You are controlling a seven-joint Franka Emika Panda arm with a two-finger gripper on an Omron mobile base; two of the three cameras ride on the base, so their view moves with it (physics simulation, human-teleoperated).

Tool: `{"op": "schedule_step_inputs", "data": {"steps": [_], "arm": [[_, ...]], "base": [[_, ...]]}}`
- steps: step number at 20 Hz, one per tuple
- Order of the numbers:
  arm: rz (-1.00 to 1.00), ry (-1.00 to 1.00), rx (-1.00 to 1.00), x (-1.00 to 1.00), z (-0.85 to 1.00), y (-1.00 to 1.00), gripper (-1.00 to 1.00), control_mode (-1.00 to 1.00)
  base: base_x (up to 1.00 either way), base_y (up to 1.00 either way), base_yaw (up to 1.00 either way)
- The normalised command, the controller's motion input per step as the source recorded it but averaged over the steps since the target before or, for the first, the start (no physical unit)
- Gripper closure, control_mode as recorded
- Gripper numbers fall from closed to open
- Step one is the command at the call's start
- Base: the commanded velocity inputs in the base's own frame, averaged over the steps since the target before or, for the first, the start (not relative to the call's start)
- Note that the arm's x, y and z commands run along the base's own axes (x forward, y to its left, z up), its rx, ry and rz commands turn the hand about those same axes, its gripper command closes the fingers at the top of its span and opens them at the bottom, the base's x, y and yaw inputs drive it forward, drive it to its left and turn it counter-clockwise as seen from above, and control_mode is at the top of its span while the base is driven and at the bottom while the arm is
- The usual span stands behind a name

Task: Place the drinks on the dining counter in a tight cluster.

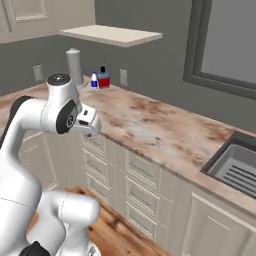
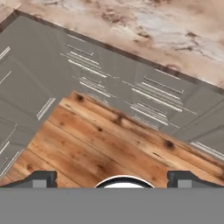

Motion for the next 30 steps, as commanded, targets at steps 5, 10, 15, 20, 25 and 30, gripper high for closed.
{"op": "schedule_step_inputs", "data": {"steps": [5,10,15,20,25,30], "arm": [[0.0,0.0,0.0,0.0,0.0,0.0,-1.0,1.0],[0.0,0.0,0.0,0.0,0.0,0.0,-1.0,1.0],[0.0,0.0,0.0,0.0,0.0,0.0,-1.0,1.0],[0.0,0.0,0.0,0.0,0.0,0.0,-1.0,1.0],[0.0,0.0,0.0,0.0,0.0,0.0,-1.0,1.0],[0.0,0.0,0.0,0.0,0.0,0.0,-1.0,1.0]], "base": [[0.78,1.0,-0.31],[0.71,0.9,-0.03],[0.9,0.02,0.0],[0.85,0.0,0.0],[0.87,0.49,0.0],[0.58,0.61,0.02]]}}
